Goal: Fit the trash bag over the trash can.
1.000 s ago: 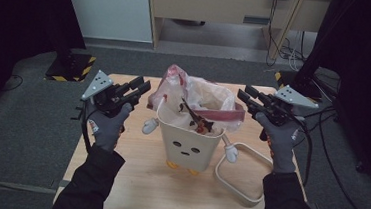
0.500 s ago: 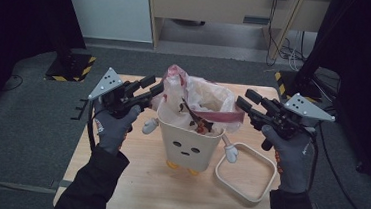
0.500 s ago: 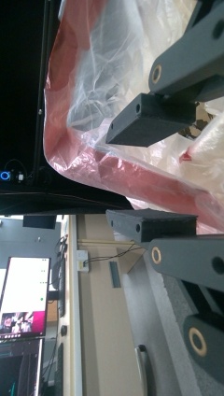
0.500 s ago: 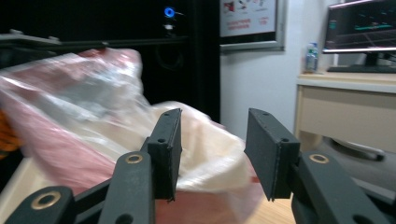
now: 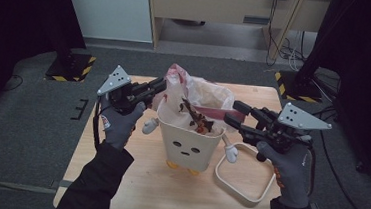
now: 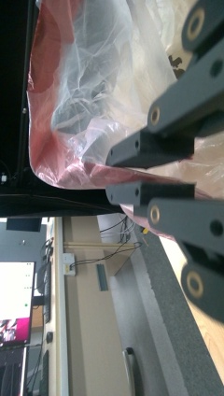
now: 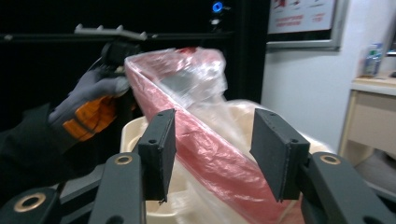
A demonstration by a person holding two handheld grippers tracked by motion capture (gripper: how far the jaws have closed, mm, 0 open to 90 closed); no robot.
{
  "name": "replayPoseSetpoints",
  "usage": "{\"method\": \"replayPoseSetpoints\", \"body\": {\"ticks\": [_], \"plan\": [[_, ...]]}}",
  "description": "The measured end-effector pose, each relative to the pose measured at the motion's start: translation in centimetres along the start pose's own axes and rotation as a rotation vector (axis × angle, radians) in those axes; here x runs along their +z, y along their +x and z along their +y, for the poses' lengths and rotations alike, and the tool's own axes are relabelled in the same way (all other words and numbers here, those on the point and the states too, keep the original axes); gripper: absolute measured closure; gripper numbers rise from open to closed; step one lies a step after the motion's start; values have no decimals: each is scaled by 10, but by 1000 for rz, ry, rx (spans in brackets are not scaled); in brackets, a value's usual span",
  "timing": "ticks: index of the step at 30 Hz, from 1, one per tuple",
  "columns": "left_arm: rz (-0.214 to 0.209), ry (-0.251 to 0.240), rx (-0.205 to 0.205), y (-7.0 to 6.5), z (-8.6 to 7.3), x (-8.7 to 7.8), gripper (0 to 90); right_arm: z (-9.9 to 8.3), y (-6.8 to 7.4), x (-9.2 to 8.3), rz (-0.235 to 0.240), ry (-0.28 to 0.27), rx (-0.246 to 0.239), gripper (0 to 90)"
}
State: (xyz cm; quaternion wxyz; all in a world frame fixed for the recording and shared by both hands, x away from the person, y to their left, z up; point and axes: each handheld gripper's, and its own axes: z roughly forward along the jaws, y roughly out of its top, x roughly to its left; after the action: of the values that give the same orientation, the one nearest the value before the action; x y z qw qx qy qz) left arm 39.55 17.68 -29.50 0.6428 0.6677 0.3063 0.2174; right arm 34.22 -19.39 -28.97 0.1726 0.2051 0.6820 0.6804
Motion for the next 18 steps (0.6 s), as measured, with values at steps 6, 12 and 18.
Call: {"method": "replayPoseSetpoints", "body": {"ticks": [6,12,18], "plan": [[-17,10,11,-2,1,-5,900,-5,3,3,48,56,-40,796],[-41,2,15,-6,-5,-21,900,-9,5,-6,65,75,-62,900],[-93,-19,32,-13,-17,-42,900,-17,1,-20,73,53,-32,900]]}}
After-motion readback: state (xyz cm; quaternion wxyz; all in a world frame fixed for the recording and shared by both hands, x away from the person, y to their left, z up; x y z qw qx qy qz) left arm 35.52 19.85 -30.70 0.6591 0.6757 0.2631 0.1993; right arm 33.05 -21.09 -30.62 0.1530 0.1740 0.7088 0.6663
